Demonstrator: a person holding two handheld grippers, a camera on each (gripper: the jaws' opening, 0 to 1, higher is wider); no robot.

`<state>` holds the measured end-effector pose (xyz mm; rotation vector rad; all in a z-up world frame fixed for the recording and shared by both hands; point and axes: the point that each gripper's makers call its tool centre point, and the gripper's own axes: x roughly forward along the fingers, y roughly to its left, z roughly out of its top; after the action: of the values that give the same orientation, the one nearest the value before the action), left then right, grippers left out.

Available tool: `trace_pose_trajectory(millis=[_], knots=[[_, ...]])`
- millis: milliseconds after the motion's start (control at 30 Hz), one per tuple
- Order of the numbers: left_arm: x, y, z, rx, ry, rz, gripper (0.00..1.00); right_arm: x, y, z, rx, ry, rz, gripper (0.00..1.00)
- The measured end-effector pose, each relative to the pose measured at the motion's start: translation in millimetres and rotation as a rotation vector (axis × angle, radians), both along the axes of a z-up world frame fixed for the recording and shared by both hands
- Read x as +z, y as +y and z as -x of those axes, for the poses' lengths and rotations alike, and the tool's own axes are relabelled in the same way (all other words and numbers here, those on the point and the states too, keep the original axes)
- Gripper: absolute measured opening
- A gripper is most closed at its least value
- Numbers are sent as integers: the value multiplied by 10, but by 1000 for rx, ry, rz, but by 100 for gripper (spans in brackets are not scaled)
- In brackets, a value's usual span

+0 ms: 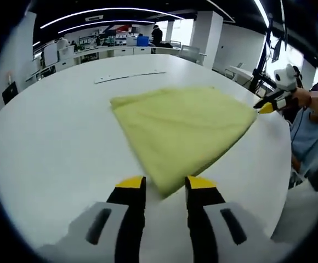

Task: Fold the garment on the visible template until the final outline fits inside the template.

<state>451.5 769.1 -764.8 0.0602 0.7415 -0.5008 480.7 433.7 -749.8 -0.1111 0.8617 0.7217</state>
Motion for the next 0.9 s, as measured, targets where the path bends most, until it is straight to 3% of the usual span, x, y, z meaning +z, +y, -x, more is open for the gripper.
trace_pose_trajectory(millis=[133, 367, 567, 900], knots=[[-22, 13, 19, 8, 9, 8, 18, -39, -54, 18, -25, 5, -2, 23], [-62, 53, 26, 14, 23, -11, 7, -102, -75, 63, -14, 11, 20, 9], [-69, 68, 37, 19, 27, -12, 3, -110, -119, 38, -9, -8, 52, 0], [-11, 64, 53, -4, -5, -31, 0, -100, -130, 49, 12, -27, 64, 0]])
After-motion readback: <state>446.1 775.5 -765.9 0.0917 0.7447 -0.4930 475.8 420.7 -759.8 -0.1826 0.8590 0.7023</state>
